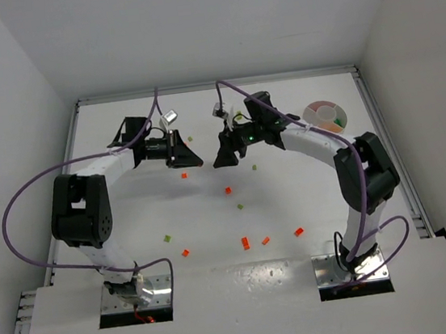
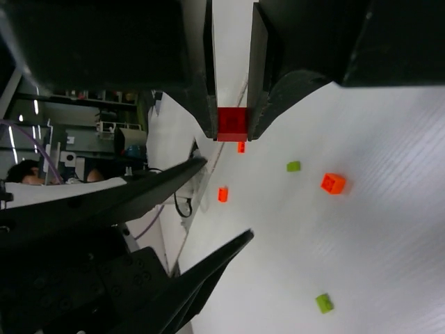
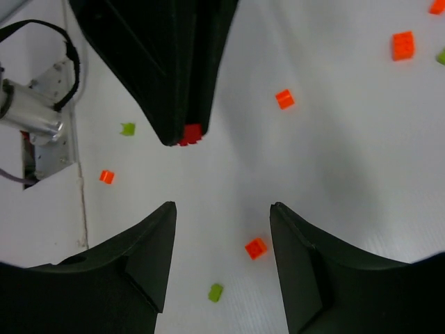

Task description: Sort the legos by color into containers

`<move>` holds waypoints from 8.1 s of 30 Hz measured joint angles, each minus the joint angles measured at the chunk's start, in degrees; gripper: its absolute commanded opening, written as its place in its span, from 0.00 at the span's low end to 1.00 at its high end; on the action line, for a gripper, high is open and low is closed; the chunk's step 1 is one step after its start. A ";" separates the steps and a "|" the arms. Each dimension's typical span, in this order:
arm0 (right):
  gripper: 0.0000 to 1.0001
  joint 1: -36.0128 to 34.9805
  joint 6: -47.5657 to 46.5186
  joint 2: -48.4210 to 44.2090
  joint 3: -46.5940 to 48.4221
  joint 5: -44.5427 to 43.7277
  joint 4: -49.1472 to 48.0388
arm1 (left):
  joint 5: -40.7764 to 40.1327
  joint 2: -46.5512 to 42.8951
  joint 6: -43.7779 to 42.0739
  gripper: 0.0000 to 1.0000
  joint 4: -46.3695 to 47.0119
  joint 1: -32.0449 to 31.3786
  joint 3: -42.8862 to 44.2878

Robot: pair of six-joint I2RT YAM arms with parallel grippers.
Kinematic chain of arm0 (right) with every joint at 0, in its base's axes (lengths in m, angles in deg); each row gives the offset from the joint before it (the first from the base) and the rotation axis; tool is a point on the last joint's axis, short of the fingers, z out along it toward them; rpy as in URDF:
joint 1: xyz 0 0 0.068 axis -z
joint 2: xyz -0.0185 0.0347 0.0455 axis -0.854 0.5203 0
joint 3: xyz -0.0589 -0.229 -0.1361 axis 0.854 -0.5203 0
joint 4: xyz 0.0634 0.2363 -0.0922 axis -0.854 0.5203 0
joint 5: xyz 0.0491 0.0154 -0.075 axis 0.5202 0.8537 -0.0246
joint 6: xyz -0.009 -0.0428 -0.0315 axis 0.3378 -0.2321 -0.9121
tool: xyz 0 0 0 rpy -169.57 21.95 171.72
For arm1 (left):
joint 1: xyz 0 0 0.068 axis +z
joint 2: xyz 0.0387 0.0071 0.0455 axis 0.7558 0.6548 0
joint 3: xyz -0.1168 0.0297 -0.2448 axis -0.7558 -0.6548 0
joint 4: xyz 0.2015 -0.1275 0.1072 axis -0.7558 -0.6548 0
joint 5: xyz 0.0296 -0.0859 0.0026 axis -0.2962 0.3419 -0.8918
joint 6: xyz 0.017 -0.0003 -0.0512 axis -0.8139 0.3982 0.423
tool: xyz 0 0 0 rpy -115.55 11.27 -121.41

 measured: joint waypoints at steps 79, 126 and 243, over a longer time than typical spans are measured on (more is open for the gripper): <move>0.51 -15.72 -14.64 11.39 4.79 -28.98 14.25 | -23.52 -9.86 -7.91 0.85 -10.08 20.65 -2.49; 0.00 -13.44 -17.25 11.93 9.29 -31.76 17.73 | -21.44 -5.90 -8.68 1.00 -11.21 20.44 -0.66; 0.52 10.73 4.70 42.23 50.34 -36.04 11.89 | -57.42 5.07 -19.93 1.00 -24.13 5.14 22.71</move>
